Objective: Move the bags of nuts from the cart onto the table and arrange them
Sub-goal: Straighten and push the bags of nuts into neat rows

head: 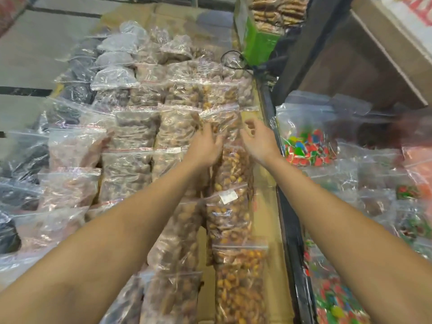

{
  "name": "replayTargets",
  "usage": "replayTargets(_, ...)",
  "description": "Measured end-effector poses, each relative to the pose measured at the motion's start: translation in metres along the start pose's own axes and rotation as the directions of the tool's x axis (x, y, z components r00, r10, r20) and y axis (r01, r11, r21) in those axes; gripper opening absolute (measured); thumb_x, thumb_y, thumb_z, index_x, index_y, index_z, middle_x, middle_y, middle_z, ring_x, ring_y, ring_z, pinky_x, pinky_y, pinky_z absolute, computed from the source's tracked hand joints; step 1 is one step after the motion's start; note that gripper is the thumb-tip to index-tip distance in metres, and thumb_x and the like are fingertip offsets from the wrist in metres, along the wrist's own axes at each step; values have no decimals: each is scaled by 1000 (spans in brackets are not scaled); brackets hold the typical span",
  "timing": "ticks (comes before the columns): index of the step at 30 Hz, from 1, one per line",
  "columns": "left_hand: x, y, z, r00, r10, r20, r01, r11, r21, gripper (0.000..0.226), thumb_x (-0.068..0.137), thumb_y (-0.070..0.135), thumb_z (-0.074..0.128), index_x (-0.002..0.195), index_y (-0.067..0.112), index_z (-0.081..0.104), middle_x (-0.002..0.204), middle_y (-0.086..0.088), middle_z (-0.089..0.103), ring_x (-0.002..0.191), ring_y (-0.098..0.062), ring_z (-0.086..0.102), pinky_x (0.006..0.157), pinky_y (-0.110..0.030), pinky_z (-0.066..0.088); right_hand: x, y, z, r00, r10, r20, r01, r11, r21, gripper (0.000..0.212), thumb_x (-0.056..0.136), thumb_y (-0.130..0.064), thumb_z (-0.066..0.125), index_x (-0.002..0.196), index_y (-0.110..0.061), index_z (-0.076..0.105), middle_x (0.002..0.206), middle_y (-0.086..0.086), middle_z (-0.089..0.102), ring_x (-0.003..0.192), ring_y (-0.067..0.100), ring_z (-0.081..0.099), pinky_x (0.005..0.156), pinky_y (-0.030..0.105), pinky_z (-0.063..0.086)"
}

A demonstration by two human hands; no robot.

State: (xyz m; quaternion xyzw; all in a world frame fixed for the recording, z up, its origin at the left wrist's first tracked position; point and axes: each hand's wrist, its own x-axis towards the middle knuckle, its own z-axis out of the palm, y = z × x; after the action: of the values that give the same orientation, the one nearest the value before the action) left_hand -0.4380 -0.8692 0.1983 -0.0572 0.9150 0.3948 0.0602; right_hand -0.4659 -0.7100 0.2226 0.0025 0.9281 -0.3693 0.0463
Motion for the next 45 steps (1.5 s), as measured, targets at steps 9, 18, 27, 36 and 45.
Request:
replayTargets(9, 52, -3, 13, 969, -235, 75, 244, 876, -416, 63, 89, 43, 71, 134, 19, 34, 124, -6, 60, 108, -30, 66, 95, -47, 55, 74, 24, 16, 858, 353, 374, -455, 859, 233, 28, 90, -28, 78, 107, -5, 76, 112, 11, 76, 99, 24, 71, 83, 41, 62)
replayTargets(18, 57, -10, 2, 966, -250, -66, 177, 825, -536, 65, 81, 16, 84, 128, 31, 42, 123, 1, 60, 98, -21, 70, 82, -43, 62, 72, 19, 24, 855, 228, 467, -455, 761, 463, 31, 91, -14, 76, 118, -2, 70, 107, 9, 78, 94, 18, 77, 87, 35, 62)
replayTargets(27, 54, -1, -2, 980, -201, -10, 192, 951, -241, 89, 79, 36, 85, 150, 20, 34, 145, -11, 46, 125, -31, 56, 103, -49, 51, 71, 16, 50, 917, 351, 189, -394, 871, 293, 42, 85, -25, 84, 116, -11, 59, 110, 5, 73, 96, 22, 72, 87, 41, 61)
replayTargets(36, 42, -17, 9, 955, 6, 296, -120, 922, 368, 64, 107, 20, 36, 162, 10, 4, 169, -11, -10, 155, -38, 7, 124, -53, 19, 39, 14, 44, 999, 36, -40, -37, 999, -11, 32, 93, -28, 75, 118, -11, 67, 114, 2, 64, 107, 20, 62, 83, 24, 40)
replayTargets(45, 3, -26, 18, 938, 346, 17, -305, 801, 516, 8, 91, 8, 59, 91, 13, 65, 113, -10, 65, 99, -36, 64, 73, -46, 56, 7, 18, 32, 988, -145, 55, 152, 971, -185, 23, 96, -24, 71, 114, -13, 80, 114, 8, 75, 111, 21, 66, 77, 9, 29)
